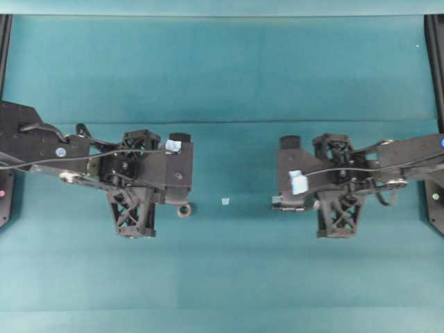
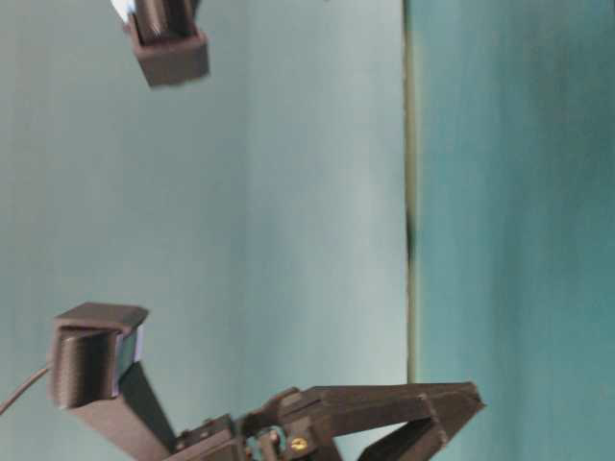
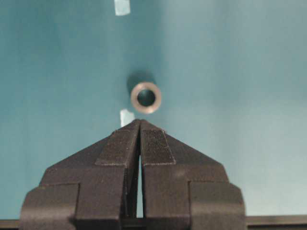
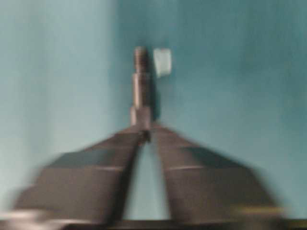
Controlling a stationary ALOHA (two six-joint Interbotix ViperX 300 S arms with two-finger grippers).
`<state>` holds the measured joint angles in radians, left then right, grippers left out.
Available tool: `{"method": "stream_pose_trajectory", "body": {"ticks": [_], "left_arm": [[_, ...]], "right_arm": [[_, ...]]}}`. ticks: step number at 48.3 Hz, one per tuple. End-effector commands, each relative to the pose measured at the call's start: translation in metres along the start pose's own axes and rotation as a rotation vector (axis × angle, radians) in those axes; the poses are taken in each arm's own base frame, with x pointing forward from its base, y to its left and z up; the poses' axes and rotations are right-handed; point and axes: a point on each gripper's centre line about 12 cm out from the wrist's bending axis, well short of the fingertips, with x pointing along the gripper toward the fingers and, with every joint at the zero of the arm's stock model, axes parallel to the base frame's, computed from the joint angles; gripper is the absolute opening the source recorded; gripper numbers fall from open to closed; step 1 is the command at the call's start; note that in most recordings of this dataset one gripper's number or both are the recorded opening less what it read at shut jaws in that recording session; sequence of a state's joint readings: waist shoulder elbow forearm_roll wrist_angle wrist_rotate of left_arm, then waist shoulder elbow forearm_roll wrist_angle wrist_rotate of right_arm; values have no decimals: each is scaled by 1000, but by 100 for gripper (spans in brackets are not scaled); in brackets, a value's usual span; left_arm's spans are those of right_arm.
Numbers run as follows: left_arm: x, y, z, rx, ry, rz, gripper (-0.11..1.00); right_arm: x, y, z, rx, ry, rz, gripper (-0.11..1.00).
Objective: Insert the washer onto the shaft with both hands.
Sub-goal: 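Move both grippers down toward the washer and the threaded shaft, then open both grippers and lower them around the washer and shaft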
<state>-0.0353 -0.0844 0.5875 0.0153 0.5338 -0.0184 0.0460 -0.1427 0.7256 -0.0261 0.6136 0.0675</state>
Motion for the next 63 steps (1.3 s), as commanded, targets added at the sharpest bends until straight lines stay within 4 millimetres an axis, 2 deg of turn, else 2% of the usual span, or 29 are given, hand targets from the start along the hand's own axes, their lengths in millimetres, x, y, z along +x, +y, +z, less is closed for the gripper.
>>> {"method": "stream_pose_trajectory", "body": {"ticks": [1, 6, 14, 16, 18, 24, 38, 53, 63], "left_arm": [[-1, 0, 5, 0, -15, 1, 7], [4, 0, 1, -11, 5, 1, 30], [19, 0, -4, -30, 43, 2, 81], [21, 0, -4, -30, 46, 2, 90], [24, 0, -5, -30, 51, 2, 95], [26, 0, -4, -32, 54, 2, 91], [26, -1, -3, -38, 52, 1, 91], [26, -1, -3, -40, 52, 0, 91], [30, -1, -5, -60, 61, 2, 91]], "right_arm": [[-1, 0, 11, -9, -20, -1, 9], [7, -2, 9, 4, 11, -4, 35], [14, -3, 4, 10, 44, -6, 83], [15, -3, 4, 11, 46, -6, 91], [17, -4, 1, 17, 55, -8, 94], [20, -8, -4, 63, 69, -2, 90], [22, -13, -3, 139, 16, 23, 90], [27, -13, -10, 107, 30, 26, 90], [38, -11, -14, 89, 65, 26, 90]]}}
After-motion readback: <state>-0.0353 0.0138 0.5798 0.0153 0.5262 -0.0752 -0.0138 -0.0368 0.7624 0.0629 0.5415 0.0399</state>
